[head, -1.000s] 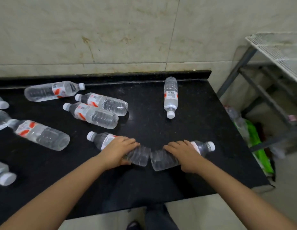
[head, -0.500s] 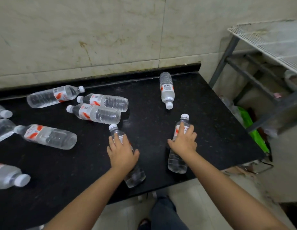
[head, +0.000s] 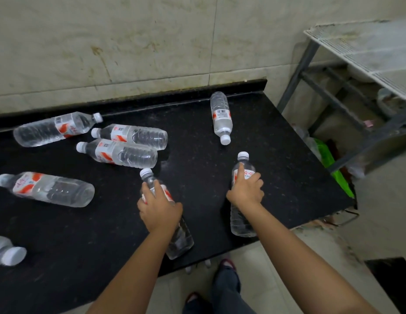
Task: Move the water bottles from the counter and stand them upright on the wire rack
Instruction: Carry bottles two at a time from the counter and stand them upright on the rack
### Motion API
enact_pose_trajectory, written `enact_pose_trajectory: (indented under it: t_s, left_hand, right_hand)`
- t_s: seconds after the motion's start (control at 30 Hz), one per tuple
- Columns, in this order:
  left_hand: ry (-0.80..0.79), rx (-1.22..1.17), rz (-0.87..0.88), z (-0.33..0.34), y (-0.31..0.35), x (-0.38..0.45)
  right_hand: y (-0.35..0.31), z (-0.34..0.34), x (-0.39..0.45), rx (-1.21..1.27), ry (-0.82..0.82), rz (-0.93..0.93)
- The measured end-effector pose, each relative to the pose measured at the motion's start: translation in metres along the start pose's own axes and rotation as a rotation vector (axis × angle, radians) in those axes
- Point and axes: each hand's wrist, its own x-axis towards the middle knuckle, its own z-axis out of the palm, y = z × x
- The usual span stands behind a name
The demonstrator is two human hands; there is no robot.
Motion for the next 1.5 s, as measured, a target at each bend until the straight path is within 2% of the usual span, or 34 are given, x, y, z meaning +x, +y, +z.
enact_pose_trajectory:
  t_s: [0.07, 0.17, 0.3, 0.4, 0.5, 0.67, 0.8, 0.9, 1.0, 1.2, 1.4, 1.5]
  left_hand:
    - [-0.033, 0.041, 0.102, -0.004, -0.005, 0.0]
    - [-0.106, 0.186, 0.354, -0.006, -0.013, -0.006]
    - [-0.172, 0.217, 0.579, -0.003, -0.009, -0.019]
    - [-0.136, 0.168, 0.64, 0.003, 0.008, -0.029]
    - [-0.054, 0.105, 0.688, 0.007, 0.049, -0.037]
    - [0.097, 0.02, 0.972, 0.017, 0.156, -0.054]
    - [0.278, -0.065, 1.127, 0.033, 0.268, -0.077]
    - [0.386, -0.125, 1.193, 0.054, 0.356, -0.096]
    - [0.429, -0.201, 1.214, 0.077, 0.434, -0.114]
    - [0.544, -0.277, 1.253, 0.098, 0.549, -0.126]
    - [0.672, -0.204, 1.23, 0.092, 0.632, -0.081]
    - [0.621, -0.285, 1.165, 0.09, 0.658, -0.056]
  right_hand:
    - [0.004, 0.006, -0.012, -0.097, 0.022, -0.106]
    - [0.014, 0.016, -0.026, -0.153, 0.086, -0.216]
    - [0.03, 0.005, -0.032, -0.051, 0.056, -0.271]
    - [0.053, -0.01, -0.037, 0.039, 0.087, -0.319]
    - [0.08, -0.04, -0.036, 0.147, 0.196, -0.341]
    - [0.136, -0.115, -0.018, 0.226, 0.386, -0.394]
    - [0.192, -0.186, 0.008, 0.331, 0.651, -0.45]
    - [0.24, -0.246, 0.034, 0.391, 0.733, -0.511]
    - [0.28, -0.301, 0.06, 0.399, 0.832, -0.57]
    - [0.323, -0.385, 0.122, 0.413, 1.014, -0.642]
    - [0.33, -0.442, 0.195, 0.44, 1.029, -0.706]
    - [0.33, -0.461, 0.237, 0.471, 0.991, -0.732]
